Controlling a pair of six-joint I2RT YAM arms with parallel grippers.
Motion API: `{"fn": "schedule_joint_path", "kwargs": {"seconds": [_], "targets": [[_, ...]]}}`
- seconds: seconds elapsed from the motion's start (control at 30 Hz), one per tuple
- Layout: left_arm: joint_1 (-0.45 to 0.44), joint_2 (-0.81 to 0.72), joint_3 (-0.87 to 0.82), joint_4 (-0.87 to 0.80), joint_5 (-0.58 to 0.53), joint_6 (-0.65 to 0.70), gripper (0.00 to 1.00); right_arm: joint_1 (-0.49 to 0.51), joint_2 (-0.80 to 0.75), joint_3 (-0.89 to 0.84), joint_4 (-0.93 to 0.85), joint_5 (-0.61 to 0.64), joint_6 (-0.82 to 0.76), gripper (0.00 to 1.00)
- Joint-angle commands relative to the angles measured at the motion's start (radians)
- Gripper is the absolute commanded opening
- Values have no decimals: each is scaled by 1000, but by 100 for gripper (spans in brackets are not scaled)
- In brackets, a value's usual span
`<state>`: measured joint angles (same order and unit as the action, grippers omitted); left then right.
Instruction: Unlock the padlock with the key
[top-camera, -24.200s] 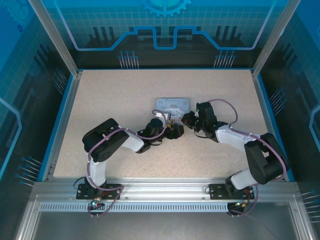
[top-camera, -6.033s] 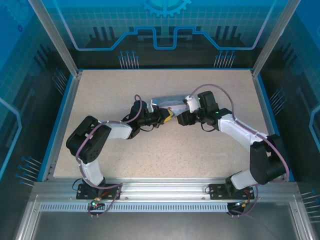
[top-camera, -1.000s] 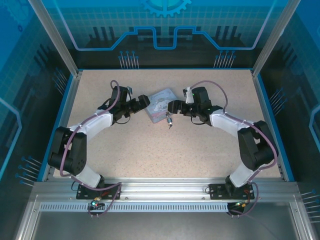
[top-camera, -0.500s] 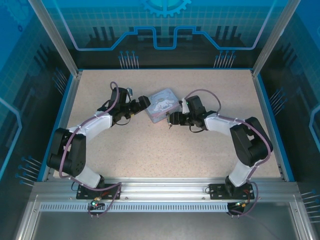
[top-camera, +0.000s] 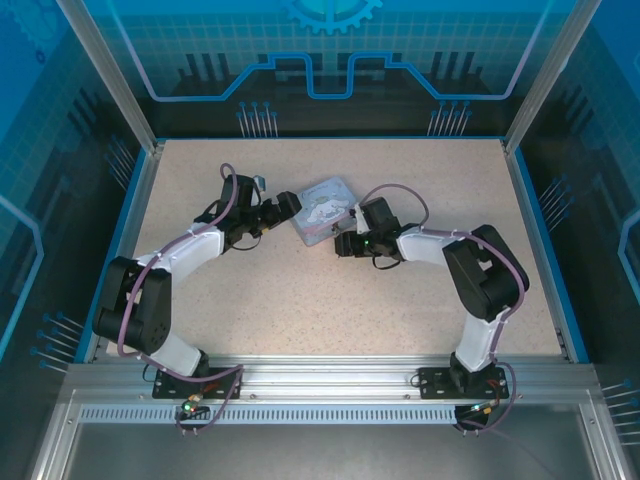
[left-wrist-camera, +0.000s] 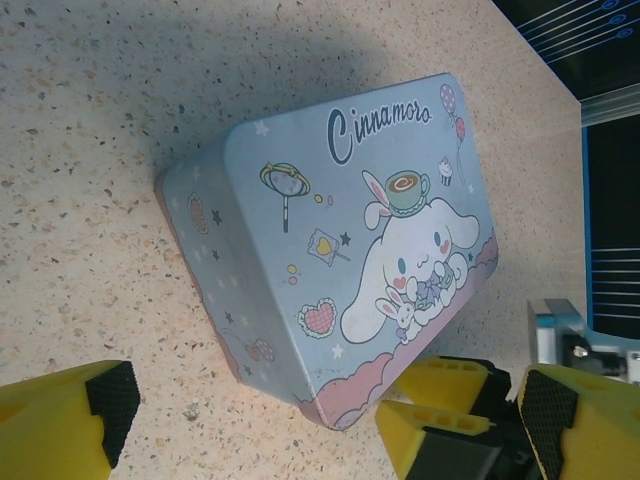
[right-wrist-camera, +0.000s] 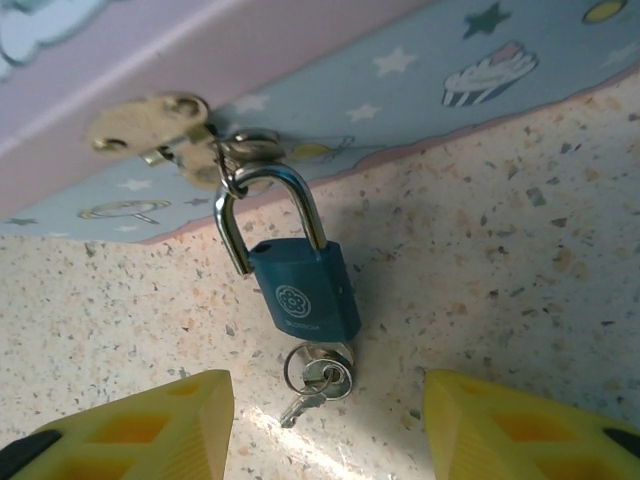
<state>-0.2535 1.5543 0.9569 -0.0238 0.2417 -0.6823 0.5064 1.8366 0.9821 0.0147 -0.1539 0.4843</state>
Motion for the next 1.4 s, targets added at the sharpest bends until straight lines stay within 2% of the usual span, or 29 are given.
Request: {"fn": "schedule_joint_path", "kwargs": {"seconds": [0.0, 0.27, 0.97, 1.13, 1.37], "targets": [[5, -10, 6, 7, 28, -16, 99, 18, 24, 38, -7, 32, -36, 53], [5, 7, 15, 17, 37, -28, 99, 22, 60, 69, 0, 36, -57, 52], [5, 18, 18, 29, 47, -40, 99, 52, 104, 92, 11, 59, -71, 43], [5, 19, 19, 30, 50, -44, 99, 57, 111, 96, 13, 58, -69, 37], [6, 16, 19, 31, 50, -45, 99, 60, 98, 81, 12, 66, -73, 33]]}}
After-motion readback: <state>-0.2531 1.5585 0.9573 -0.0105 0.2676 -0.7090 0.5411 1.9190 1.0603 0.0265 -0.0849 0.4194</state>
